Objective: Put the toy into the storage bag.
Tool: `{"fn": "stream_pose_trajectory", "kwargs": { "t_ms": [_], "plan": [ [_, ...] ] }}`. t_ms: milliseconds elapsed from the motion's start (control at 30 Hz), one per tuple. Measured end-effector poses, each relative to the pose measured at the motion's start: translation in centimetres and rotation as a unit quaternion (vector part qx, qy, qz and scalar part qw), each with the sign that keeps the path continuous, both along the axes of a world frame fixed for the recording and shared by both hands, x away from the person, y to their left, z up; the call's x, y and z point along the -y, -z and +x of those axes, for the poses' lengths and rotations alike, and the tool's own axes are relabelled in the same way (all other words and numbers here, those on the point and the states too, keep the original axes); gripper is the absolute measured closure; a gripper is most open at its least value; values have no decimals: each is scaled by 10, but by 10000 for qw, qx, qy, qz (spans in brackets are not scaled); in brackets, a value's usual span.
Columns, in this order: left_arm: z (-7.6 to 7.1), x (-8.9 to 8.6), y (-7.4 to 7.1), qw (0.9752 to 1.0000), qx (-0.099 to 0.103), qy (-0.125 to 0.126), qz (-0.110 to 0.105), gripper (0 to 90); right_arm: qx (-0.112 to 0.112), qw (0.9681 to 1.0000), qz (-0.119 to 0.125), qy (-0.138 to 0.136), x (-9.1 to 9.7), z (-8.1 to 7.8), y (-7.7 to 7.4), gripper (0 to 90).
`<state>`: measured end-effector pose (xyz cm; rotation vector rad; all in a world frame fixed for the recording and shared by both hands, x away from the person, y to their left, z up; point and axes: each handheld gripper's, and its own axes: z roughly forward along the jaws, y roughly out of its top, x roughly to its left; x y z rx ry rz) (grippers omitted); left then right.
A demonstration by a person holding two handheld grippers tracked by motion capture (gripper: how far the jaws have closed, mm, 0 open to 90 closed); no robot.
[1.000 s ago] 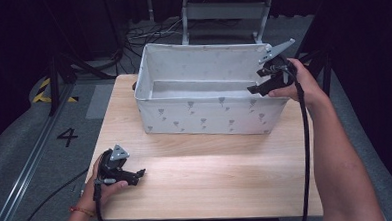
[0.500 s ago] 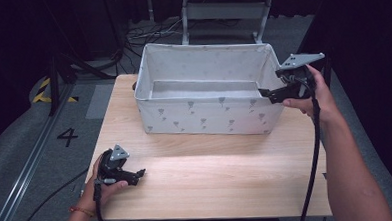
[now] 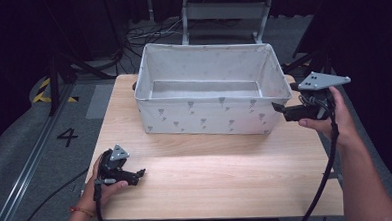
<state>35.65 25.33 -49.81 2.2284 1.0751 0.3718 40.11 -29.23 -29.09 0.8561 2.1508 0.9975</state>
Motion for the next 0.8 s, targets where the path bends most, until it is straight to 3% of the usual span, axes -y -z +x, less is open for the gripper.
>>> {"fn": "stream_pose_trajectory", "kwargs": {
  "t_ms": [100, 233, 300, 433, 800],
  "plan": [
    [0, 0, 0, 10000, -7, 5, 0, 2, 120, 9999, 60, -8, 6, -12, 7, 180],
    [0, 0, 0, 10000, -5, 7, -5, 2, 83, 9999, -42, -136, 8, -26, 19, 173],
    [0, 0, 0, 10000, -5, 2, -5, 2, 68, 9998, -161, -117, 9, -31, 28, 173],
    [0, 0, 0, 10000, 12, -10, 8, 2, 2, 9999, -154, -53, 14, -37, 44, 174],
    [-1, 0, 0, 10000, 17, -39, -1, 3, -514, 9973, -527, -85, 23, -46, 103, 184]
  ]
}}
